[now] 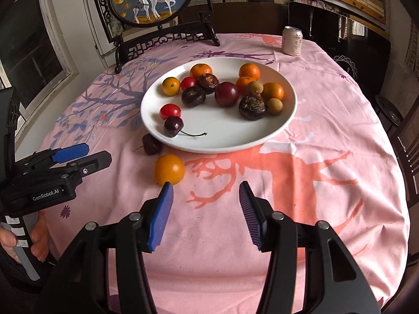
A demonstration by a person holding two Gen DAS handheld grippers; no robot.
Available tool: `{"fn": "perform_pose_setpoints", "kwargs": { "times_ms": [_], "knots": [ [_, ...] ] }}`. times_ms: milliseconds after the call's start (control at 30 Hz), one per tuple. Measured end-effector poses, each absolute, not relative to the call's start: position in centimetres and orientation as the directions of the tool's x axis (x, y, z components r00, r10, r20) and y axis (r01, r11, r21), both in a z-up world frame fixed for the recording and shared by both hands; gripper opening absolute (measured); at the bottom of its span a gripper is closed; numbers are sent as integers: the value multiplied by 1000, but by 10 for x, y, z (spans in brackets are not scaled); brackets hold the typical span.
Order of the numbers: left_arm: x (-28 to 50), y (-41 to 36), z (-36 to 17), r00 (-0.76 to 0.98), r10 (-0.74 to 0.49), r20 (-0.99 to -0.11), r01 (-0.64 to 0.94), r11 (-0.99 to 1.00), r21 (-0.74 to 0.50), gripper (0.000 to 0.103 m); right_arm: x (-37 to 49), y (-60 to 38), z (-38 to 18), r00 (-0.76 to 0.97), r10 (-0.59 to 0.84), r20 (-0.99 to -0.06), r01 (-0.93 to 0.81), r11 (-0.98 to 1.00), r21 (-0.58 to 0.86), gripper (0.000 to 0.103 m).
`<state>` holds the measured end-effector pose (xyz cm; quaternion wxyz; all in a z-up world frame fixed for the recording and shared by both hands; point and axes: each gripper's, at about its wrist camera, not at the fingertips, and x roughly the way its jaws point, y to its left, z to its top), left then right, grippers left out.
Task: Organize fruits
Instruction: 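Grasp an orange with the right tool while the left tool grasps a dark cherry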
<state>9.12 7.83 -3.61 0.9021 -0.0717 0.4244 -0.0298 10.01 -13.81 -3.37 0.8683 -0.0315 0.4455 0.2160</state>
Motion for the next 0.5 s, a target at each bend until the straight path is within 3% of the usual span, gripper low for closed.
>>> {"fn": "perform_pose_setpoints", "kwargs": {
  "times_ms": [333, 367, 400, 500],
  "knots": [
    [74, 98, -32, 652, -99, -752, -43, 985, -167, 78, 126, -78, -63, 450, 356, -819, -476, 872, 117, 53],
    [74, 98, -32, 652, -101, -752, -41, 985, -169, 78, 131, -74, -68, 445, 347, -826, -478, 872, 109, 48],
    [74, 97, -32, 651, -105, -752, -38, 985, -171, 78, 135, -73, -72, 439, 340, -832, -474, 874, 107, 36],
    [78, 90, -31, 644, -117, -756, -20, 985, -169, 78, 131, -80, -65, 442, 378, -814, -480, 866, 141, 36]
  ]
}}
